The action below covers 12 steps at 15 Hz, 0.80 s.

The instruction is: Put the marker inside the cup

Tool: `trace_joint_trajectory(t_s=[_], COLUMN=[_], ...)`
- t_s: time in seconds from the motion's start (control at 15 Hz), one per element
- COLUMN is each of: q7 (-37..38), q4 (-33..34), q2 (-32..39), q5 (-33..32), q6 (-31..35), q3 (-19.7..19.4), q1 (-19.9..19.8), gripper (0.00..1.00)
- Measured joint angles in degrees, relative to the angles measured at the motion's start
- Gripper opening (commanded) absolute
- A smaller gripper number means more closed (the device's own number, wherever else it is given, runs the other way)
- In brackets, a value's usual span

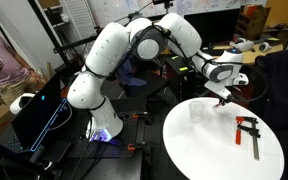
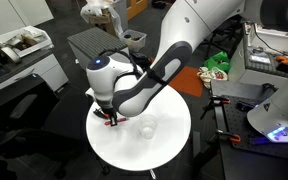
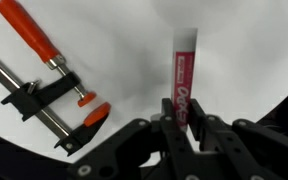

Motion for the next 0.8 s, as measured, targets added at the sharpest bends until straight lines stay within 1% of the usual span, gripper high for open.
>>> trace_joint_trajectory(t_s=[0.47,0.8], q7=[5.53,10.88], q4=[-8.29,-14.33], q2=[-8.20,-14.09], q5=[-2.25,-6.15], q6=[2.15,2.28], q3=[-3.55,-6.24], q1=[3.49,6.00], gripper=[0.05,0.05])
